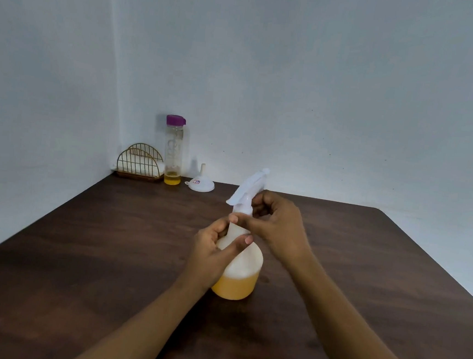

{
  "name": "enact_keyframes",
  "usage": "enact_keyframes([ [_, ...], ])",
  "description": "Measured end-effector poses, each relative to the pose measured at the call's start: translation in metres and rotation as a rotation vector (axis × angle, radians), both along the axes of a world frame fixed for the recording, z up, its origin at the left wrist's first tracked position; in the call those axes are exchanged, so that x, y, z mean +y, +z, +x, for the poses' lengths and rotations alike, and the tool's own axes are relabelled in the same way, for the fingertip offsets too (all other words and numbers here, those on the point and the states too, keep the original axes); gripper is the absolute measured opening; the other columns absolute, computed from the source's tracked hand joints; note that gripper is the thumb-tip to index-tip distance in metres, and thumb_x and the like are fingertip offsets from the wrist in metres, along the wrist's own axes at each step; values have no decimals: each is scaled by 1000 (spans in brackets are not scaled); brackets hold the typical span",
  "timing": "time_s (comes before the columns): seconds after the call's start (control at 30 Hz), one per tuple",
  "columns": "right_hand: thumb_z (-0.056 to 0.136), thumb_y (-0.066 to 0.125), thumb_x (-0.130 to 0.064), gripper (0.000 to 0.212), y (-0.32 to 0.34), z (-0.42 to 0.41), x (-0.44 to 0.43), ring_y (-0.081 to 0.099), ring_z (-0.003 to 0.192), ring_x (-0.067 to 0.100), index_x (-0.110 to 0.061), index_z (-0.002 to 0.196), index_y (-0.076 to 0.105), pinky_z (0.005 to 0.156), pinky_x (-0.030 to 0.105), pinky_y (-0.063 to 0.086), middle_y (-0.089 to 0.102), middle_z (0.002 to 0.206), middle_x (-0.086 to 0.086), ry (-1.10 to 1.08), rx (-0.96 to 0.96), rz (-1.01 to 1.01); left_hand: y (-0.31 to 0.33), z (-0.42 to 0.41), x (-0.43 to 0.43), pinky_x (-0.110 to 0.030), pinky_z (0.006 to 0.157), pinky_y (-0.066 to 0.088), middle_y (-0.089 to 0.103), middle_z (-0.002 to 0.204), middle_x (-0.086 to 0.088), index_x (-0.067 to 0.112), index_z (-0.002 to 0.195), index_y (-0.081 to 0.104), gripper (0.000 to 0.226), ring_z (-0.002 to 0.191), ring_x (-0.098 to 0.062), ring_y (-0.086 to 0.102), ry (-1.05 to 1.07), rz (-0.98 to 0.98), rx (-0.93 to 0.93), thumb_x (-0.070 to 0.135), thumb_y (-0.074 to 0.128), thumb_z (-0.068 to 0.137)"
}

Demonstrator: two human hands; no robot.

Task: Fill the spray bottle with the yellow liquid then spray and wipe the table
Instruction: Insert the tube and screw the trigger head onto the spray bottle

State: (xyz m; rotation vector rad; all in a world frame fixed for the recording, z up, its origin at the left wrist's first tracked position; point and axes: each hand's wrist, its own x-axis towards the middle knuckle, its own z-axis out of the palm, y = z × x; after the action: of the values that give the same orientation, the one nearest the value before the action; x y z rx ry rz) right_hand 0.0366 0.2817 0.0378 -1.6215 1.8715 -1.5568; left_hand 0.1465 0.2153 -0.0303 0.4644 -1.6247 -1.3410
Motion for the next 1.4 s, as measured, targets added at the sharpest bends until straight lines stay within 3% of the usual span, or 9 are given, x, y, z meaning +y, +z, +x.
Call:
enact_keyframes([
  [0.1,66,77,-50,38,-14,27,0,58,76,1,-24,84,57,64,16,46,61,82,-12,-347,109,-112,4,1,4,-15,70,51,74,89,16,31,100,64,27,87,-2,69,-22,-13,9,9,65,84],
  [0.2,65,71,-61,45,-17,38,6,57,83,0,-30,94,55,70,19,47,60,93,-16,-397,84,-82,4,4,5,-15,69,51,74,89,16,29,101,63,29,88,-5,69,-42,-11,-6,5,63,85],
  [0.33,63,76,-54,74,-23,31,23,61,104,3,-23,127,55,92,26,51,64,117,-12,-108,-276,15,1,6,3,-26,72,54,74,92,6,22,97,67,18,89,-13,70,-48,-15,-34,12,68,83],
  [0.5,87,62,-15,27,-11,10,30,68,97,9,-22,113,64,75,18,54,71,109,-2,309,-575,54,0,8,2,-39,81,56,73,101,0,26,106,66,46,95,-19,69,-75,3,-44,44,74,65],
  [0.73,75,72,-18,36,-22,21,9,66,98,24,-10,109,67,94,49,51,71,100,7,201,-740,-109,-2,12,1,-35,78,56,73,102,-3,22,107,65,39,95,-21,69,-139,34,-65,35,74,71],
  [0.87,66,83,-15,34,-26,42,-1,66,90,18,-16,95,65,76,34,57,69,92,4,-113,-709,-242,-5,10,4,-36,79,56,73,102,-3,25,107,65,38,96,-20,69,-99,36,-49,35,72,70],
  [0.97,64,85,-22,38,-28,52,-8,65,92,14,-24,87,56,84,37,56,67,94,1,-236,-673,-247,-5,8,5,-35,81,56,73,102,-3,22,107,64,33,98,-20,69,-75,24,-31,26,71,75],
  [1.2,82,70,-27,44,-37,35,7,60,111,5,-27,124,57,95,28,49,64,121,-8,106,-644,-161,-2,10,6,-26,72,54,73,98,0,20,108,64,33,91,-14,70,-99,12,-56,26,69,76],
  [1.4,80,73,-23,21,-32,37,1,69,89,12,-24,100,68,79,29,56,73,92,-1,-29,-574,-180,-5,8,5,-30,75,56,73,97,-2,24,103,64,24,92,-18,70,-65,20,-42,14,67,82],
])
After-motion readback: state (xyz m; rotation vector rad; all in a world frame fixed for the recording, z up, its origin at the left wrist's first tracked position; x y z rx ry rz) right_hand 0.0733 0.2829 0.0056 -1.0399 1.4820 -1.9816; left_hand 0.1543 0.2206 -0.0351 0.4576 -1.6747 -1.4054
